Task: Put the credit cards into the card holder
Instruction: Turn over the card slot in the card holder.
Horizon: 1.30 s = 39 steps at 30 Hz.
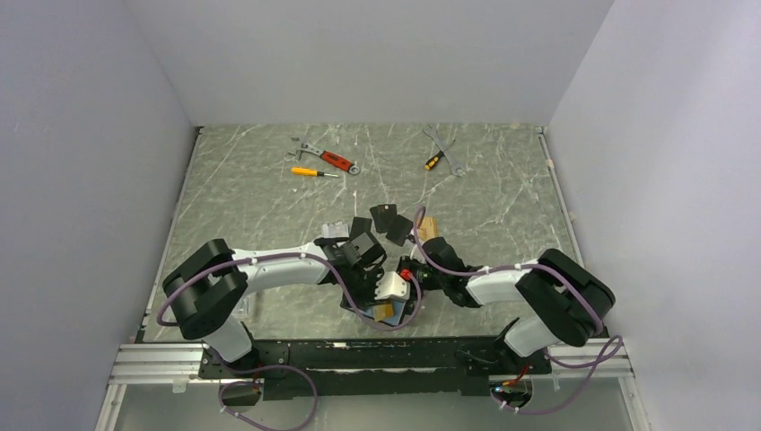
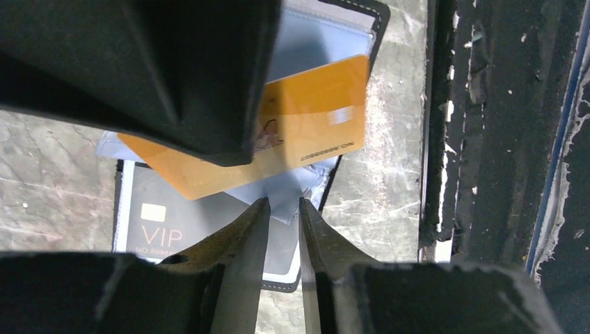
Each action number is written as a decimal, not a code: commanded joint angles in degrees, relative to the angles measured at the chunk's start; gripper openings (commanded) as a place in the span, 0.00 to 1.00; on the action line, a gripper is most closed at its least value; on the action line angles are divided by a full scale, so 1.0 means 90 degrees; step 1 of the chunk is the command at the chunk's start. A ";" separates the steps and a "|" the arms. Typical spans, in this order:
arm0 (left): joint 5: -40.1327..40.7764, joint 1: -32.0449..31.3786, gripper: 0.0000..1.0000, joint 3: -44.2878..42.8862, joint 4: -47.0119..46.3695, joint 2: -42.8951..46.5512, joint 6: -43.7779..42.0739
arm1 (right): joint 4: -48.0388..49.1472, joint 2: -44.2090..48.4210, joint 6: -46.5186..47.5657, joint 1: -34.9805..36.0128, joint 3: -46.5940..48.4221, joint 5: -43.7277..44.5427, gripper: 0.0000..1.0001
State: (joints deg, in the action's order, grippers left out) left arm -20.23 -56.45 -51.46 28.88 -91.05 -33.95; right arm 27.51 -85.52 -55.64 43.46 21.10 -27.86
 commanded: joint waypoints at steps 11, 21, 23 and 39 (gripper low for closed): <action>0.0427 0.0012 0.28 -0.0220 0.0213 -0.0445 0.0033 | -0.0554 0.1945 0.0098 -0.0483 -0.0949 -0.0163 0.00; 0.0517 0.0012 0.28 -0.0183 0.0392 -0.0244 0.0021 | -0.0134 0.1483 0.0051 -0.0465 -0.0908 -0.0316 0.00; 0.0579 0.0003 0.28 -0.0124 0.0396 -0.0193 0.0003 | -0.0059 0.1437 0.0032 -0.0446 -0.0877 -0.0348 0.00; 0.0636 0.0011 0.28 -0.0087 0.0464 -0.0187 -0.0007 | -0.0720 0.2464 0.0183 -0.0466 -0.1251 -0.0505 0.00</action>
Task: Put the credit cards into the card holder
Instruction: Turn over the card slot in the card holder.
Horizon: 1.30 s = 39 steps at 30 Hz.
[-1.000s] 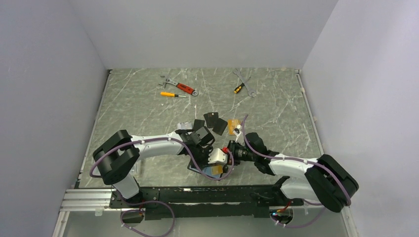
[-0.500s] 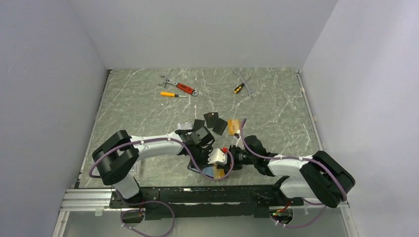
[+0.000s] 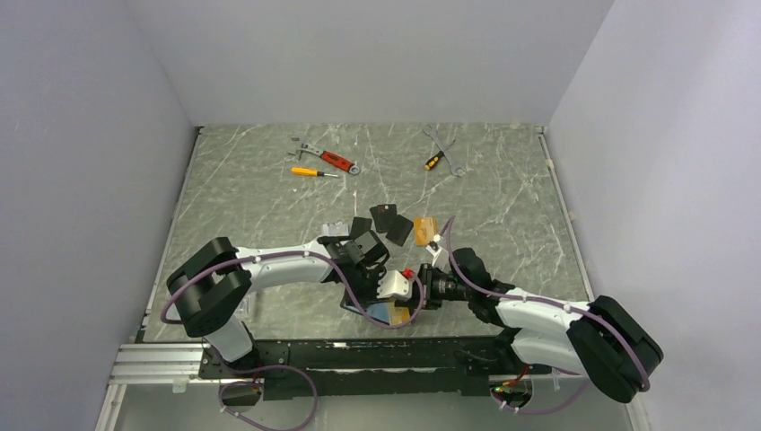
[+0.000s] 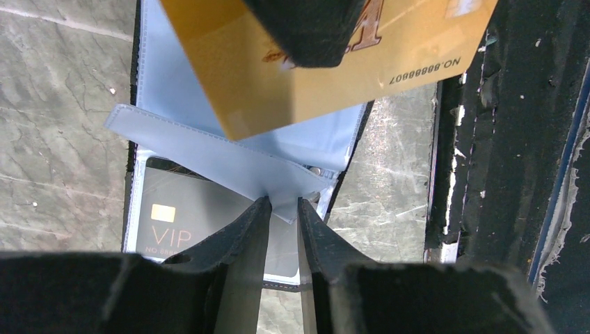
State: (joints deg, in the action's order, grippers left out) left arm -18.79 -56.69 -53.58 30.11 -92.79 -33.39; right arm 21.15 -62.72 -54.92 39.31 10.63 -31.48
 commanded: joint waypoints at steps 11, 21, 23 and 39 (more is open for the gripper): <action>0.0573 0.0111 0.31 0.0189 0.0433 0.0235 -0.0100 | 0.0783 -0.1418 0.0185 0.0004 0.0373 -0.0316 0.00; 0.0452 0.0771 0.55 -0.0168 0.0811 0.1400 -0.0441 | 0.0785 -0.2050 0.0259 0.0089 0.1146 -0.0327 0.00; 0.0312 0.1003 0.54 -0.0085 0.0788 0.1522 -0.0737 | 0.0677 -0.2082 0.0296 0.0095 0.1288 -0.0281 0.00; 0.0166 0.1572 0.51 0.0878 -0.0297 0.0927 -0.2576 | 0.0032 -0.3165 0.0467 0.0643 0.2655 0.0037 0.00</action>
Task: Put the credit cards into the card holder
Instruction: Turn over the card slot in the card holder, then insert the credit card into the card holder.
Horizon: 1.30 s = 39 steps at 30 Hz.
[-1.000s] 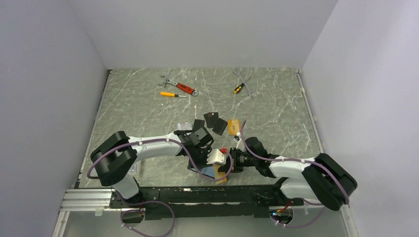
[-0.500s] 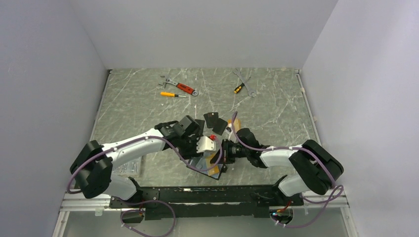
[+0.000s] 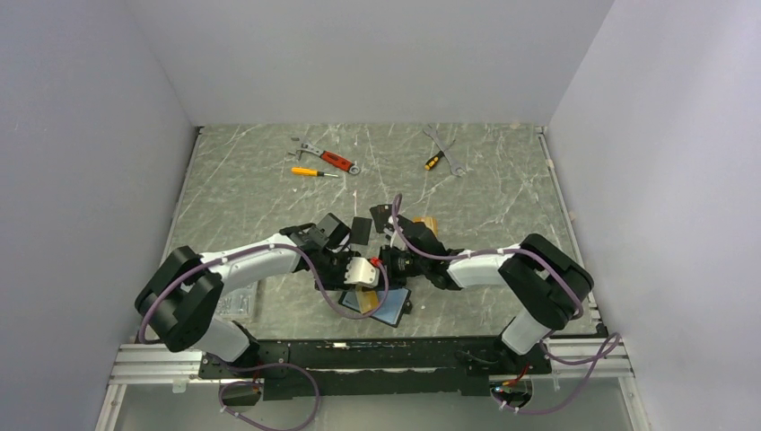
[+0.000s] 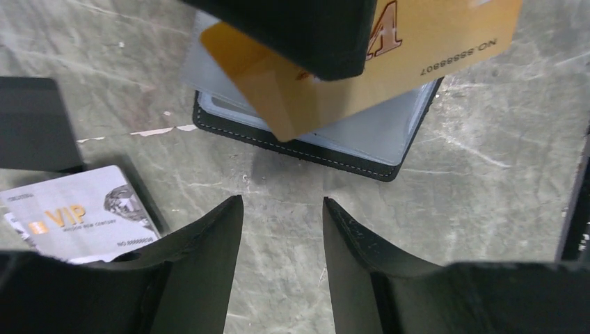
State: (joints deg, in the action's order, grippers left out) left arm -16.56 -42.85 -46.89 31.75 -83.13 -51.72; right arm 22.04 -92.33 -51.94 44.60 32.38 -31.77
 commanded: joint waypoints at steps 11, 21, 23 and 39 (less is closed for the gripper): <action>-0.0512 -0.0114 0.48 0.0318 -0.0563 -0.0092 -0.0613 | -0.0664 0.1544 -0.0087 -0.0045 -0.1069 0.0496 0.00; -0.0462 -0.0757 0.46 0.0610 -0.0546 -0.0175 -0.0441 | -0.0997 0.1372 0.0029 -0.0167 -0.0937 0.0684 0.00; -0.0505 -0.0830 0.46 0.0621 -0.0485 -0.0166 -0.0414 | -0.1018 0.1349 0.0104 -0.0310 -0.0898 0.0620 0.00; -0.0417 -0.1389 0.43 0.0632 -0.0248 -0.0128 -0.0066 | -0.0344 0.1522 0.0111 -0.0591 -0.1097 0.1115 0.00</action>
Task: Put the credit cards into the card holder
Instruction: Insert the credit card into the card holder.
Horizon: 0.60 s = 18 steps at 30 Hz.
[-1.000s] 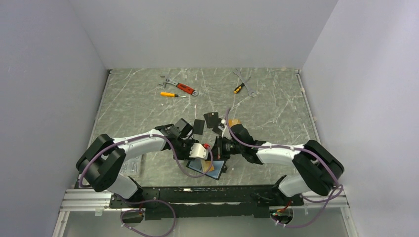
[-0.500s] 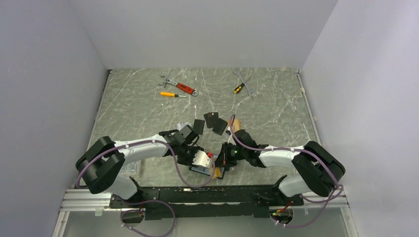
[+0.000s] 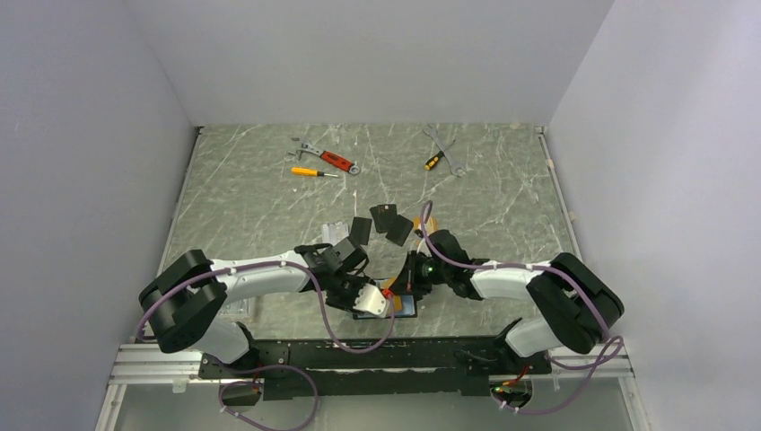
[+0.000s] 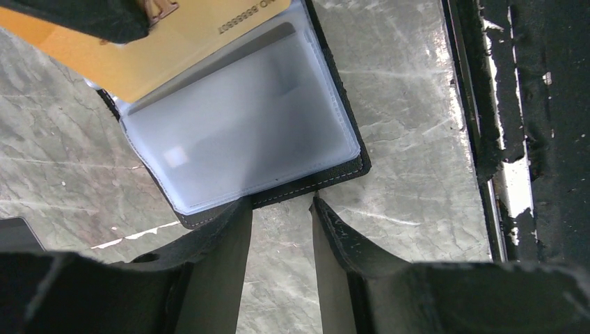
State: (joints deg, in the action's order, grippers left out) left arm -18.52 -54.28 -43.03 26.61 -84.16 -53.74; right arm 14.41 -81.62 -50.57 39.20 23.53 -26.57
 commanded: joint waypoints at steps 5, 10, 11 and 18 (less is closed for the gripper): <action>-0.0078 -0.0176 0.42 0.0259 0.0243 0.0041 0.0279 | 0.0897 0.0909 -0.0247 0.0081 -0.0551 0.1118 0.00; -0.0051 -0.0228 0.40 0.0206 0.0219 0.0025 0.0406 | 0.1335 0.1194 -0.0475 0.0227 -0.0915 0.1502 0.00; -0.0044 -0.0237 0.39 0.0194 0.0217 0.0018 0.0425 | 0.1463 0.1177 -0.0533 0.0254 -0.0987 0.1543 0.00; 0.0057 -0.0306 0.36 0.0132 0.0170 -0.0097 0.0490 | 0.2882 0.0607 -0.1107 0.0374 -0.1388 0.1614 0.00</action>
State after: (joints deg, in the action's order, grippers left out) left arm -16.86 -56.01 -42.50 25.91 -83.72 -51.09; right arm 28.95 -73.58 -56.86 41.82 12.56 -13.87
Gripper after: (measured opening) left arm 0.369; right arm 0.009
